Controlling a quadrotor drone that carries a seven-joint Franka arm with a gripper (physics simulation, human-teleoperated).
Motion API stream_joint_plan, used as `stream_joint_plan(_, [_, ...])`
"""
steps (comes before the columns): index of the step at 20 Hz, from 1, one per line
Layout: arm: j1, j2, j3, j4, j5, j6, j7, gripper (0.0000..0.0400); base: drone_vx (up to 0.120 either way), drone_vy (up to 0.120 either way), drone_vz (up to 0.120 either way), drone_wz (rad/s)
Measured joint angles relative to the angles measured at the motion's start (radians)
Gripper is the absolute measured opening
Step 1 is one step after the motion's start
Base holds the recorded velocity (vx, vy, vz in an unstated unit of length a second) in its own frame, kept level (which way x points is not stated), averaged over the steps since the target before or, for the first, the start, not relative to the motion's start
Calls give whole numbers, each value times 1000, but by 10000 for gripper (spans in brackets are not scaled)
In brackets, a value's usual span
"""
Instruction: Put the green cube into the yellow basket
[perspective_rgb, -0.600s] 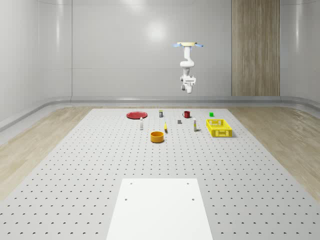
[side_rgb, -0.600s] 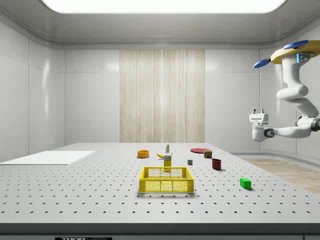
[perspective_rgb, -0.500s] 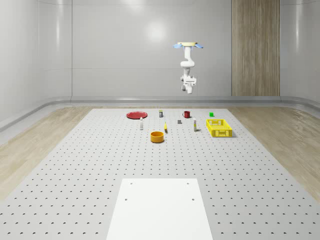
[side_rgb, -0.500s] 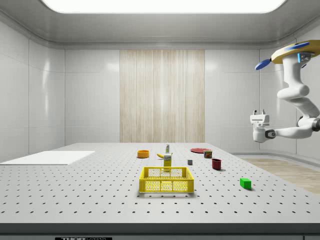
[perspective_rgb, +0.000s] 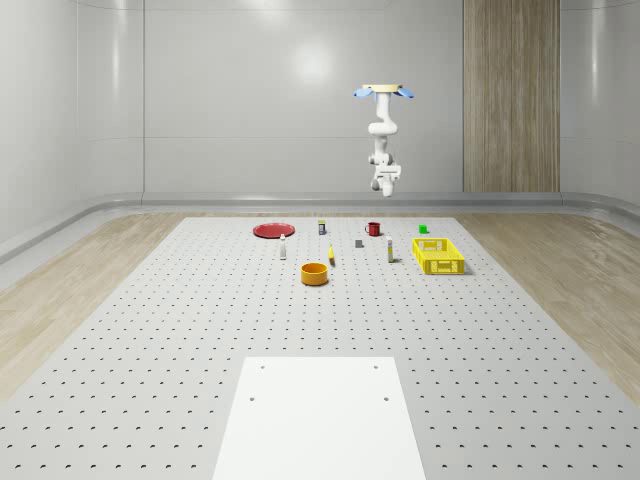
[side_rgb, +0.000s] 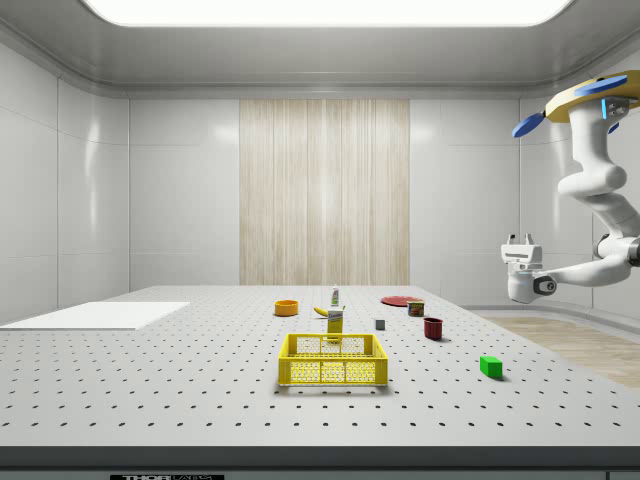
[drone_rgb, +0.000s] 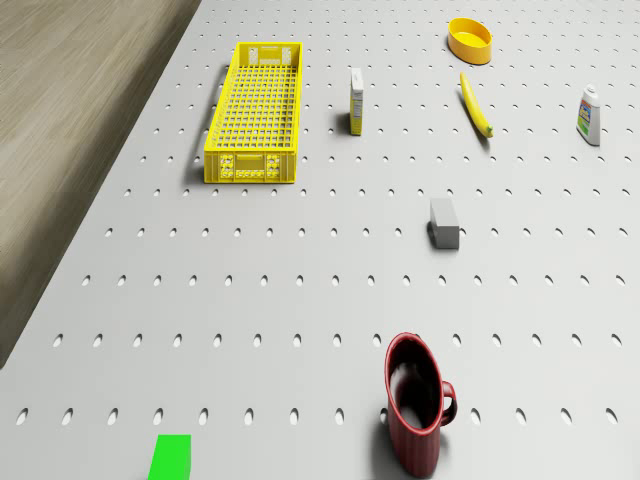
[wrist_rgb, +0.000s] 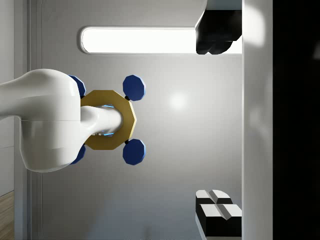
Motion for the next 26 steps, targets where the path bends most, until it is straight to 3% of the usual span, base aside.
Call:
stream_joint_plan(10, [-2, 21, 1, 57, 1, -29, -1, 400, 96, 120, 0, 0])
stream_joint_plan(26, [-4, 15, 3, 56, 0, -21, -1, 400, 0, 120, 0, 0])
